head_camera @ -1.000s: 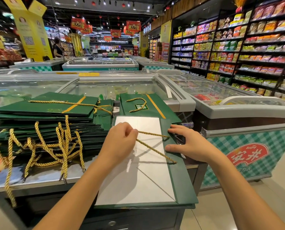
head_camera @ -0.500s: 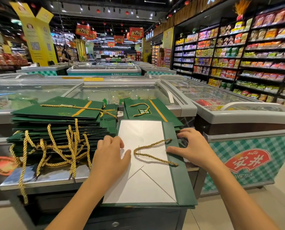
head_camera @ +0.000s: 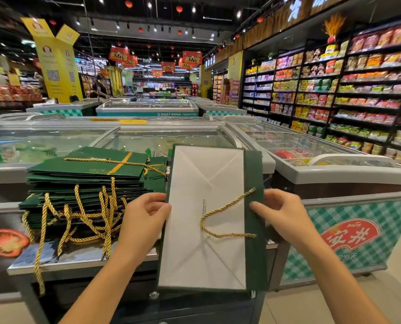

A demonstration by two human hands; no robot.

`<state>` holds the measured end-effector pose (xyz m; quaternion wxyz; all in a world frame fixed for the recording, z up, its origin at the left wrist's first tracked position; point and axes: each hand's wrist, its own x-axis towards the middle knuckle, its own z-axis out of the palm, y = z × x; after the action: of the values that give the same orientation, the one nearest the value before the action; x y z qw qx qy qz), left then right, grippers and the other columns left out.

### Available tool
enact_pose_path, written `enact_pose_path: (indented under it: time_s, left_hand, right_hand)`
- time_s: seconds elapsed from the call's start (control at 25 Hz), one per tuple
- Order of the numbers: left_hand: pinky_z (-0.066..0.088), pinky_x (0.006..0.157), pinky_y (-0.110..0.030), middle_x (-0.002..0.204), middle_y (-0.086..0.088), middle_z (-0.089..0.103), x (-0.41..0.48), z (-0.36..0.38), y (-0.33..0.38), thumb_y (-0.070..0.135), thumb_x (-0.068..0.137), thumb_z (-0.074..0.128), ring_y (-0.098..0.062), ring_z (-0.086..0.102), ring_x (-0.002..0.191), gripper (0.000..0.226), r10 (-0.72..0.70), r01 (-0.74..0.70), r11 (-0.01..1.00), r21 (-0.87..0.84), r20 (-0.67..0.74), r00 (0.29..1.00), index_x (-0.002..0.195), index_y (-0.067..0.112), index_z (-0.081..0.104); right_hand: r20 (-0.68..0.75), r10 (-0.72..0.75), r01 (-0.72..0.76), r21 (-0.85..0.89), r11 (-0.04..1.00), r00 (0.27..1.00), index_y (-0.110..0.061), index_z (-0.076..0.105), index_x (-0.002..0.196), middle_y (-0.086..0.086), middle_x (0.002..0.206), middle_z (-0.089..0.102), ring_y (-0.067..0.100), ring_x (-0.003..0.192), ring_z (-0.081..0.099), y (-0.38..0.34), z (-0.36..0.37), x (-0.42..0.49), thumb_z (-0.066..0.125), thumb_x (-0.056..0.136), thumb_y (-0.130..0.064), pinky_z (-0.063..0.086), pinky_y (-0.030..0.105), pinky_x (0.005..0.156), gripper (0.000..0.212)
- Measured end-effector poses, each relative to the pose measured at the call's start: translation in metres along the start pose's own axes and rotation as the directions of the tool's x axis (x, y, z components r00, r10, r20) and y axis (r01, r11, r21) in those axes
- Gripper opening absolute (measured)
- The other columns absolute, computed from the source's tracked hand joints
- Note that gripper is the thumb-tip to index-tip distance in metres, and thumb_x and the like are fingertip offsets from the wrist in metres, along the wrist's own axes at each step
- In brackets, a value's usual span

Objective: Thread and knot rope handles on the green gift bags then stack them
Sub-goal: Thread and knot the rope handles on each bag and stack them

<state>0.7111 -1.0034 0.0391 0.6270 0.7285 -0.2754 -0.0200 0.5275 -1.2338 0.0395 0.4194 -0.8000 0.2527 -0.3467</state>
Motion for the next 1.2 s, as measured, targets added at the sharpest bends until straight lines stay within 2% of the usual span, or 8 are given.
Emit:
enact_pose_path:
  time_s: [0.28,0.44,0.6,0.68,0.8,1.0,1.08,1.2]
  left_hand:
    - [0.053,0.056,-0.019,0.076,0.005,0.074,0.030,-0.003,0.064,0.016,0.091,0.071,-0.008,0.063,0.064,0.007,0.068,-0.076,0.965,-0.252,-0.040,0.997,0.095,0.021,0.075]
    - [0.058,0.060,-0.024,0.079,-0.002,0.074,0.047,-0.008,0.094,0.011,0.096,0.064,-0.012,0.067,0.065,0.010,0.126,-0.117,0.937,-0.330,0.005,0.992,0.095,0.015,0.073]
    - [0.060,0.072,-0.031,0.092,-0.006,0.075,0.074,-0.006,0.105,0.009,0.100,0.054,-0.015,0.071,0.076,0.018,0.007,0.027,0.917,-0.399,0.086,0.996,0.098,0.010,0.072]
    - [0.059,0.084,-0.037,0.102,-0.006,0.073,0.092,-0.001,0.102,0.017,0.097,0.061,-0.020,0.071,0.091,0.014,-0.039,0.099,0.938,-0.331,0.184,0.982,0.104,0.011,0.072]
    - [0.050,0.093,-0.030,0.125,-0.006,0.063,0.121,0.015,0.086,0.017,0.087,0.077,-0.018,0.062,0.115,0.047,-0.041,0.050,0.998,-0.023,0.305,0.951,0.131,0.014,0.062]
    - [0.040,0.100,-0.032,0.140,-0.009,0.054,0.161,0.047,0.064,0.023,0.087,0.076,-0.021,0.049,0.128,0.057,-0.081,-0.042,0.935,0.353,0.327,0.942,0.139,0.013,0.055]
    - [0.040,0.104,-0.033,0.144,-0.008,0.052,0.172,0.061,0.053,0.024,0.089,0.074,-0.024,0.048,0.133,0.058,-0.111,-0.051,0.893,0.446,0.330,0.937,0.141,0.010,0.052]
    - [0.043,0.093,-0.030,0.138,-0.010,0.054,0.183,0.076,0.035,0.026,0.090,0.071,-0.025,0.054,0.123,0.048,-0.181,-0.052,0.807,0.589,0.330,0.926,0.132,0.007,0.055]
  right_hand:
    - [-0.191,-0.024,0.102,0.411,0.906,0.981,-0.013,0.071,0.096,0.002,0.066,0.067,0.010,0.056,0.060,-0.074,-0.029,0.012,0.063,0.099,-0.027,0.048,0.022,0.050,0.016]
    - [-0.156,0.064,0.055,0.653,0.755,0.986,-0.010,0.066,0.083,0.010,0.070,0.064,0.020,0.057,0.057,-0.097,-0.038,0.031,0.045,0.106,-0.028,0.046,0.028,0.051,0.036]
    - [0.054,0.077,-0.091,0.750,0.655,0.996,-0.008,0.065,0.109,0.010,0.095,0.068,0.019,0.069,0.062,-0.093,-0.046,0.057,0.051,0.100,-0.039,0.052,0.032,0.062,0.035]
    - [0.148,0.069,-0.155,0.711,0.686,0.987,-0.008,0.069,0.114,0.009,0.102,0.072,0.018,0.080,0.068,-0.082,-0.045,0.075,0.065,0.089,-0.026,0.058,0.031,0.072,0.031]
    - [0.165,0.115,-0.191,0.586,0.787,0.980,-0.004,0.067,0.123,0.014,0.106,0.075,0.020,0.084,0.072,-0.059,-0.031,0.109,0.067,0.090,0.001,0.062,0.027,0.069,0.033]
    - [0.040,0.136,-0.141,0.220,0.965,0.990,-0.003,0.072,0.116,0.014,0.102,0.076,0.021,0.086,0.073,-0.014,0.006,0.164,0.076,0.089,-0.006,0.062,0.031,0.082,0.028]
    - [0.021,0.114,-0.116,0.066,0.991,0.993,-0.006,0.073,0.117,0.013,0.105,0.076,0.020,0.093,0.072,0.001,0.019,0.182,0.076,0.090,-0.011,0.060,0.034,0.089,0.028]
    - [0.042,0.087,-0.080,-0.146,0.986,0.995,-0.008,0.074,0.118,0.010,0.111,0.076,0.017,0.098,0.069,0.022,0.032,0.196,0.074,0.092,-0.016,0.053,0.031,0.093,0.027]
